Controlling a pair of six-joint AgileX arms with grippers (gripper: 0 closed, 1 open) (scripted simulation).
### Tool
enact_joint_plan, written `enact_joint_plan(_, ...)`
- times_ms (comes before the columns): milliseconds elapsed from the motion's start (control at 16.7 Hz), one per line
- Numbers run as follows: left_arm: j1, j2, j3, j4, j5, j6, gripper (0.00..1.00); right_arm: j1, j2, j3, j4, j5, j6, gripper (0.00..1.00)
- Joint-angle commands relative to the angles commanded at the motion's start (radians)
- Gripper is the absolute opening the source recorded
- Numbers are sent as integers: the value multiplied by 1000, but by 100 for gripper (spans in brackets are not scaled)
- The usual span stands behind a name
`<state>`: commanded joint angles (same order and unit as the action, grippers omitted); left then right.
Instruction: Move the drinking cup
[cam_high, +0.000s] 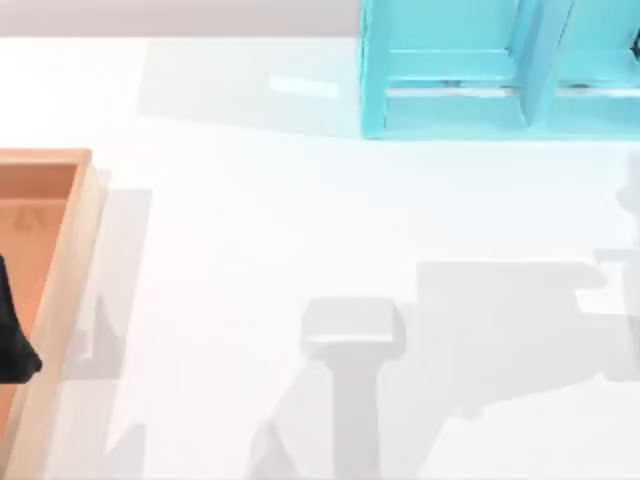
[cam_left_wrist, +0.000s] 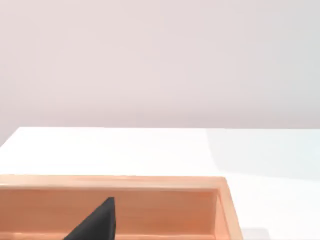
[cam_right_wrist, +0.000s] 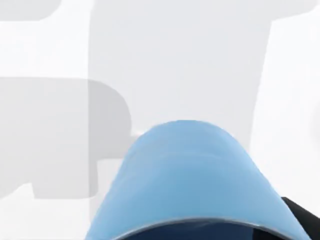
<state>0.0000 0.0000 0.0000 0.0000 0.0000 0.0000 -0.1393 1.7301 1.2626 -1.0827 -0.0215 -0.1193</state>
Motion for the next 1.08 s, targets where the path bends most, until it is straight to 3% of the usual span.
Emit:
enact_joint_plan(420,0,0,0,0,0,0,100,-5,-3,-29,13,0,-14,0)
enact_joint_plan(780,0,0,0,0,0,0,100,15,52,-162,225,-1,8,0)
enact_joint_plan(1080,0,0,0,0,0,0,100,21,67,-186,250,-1,15,0)
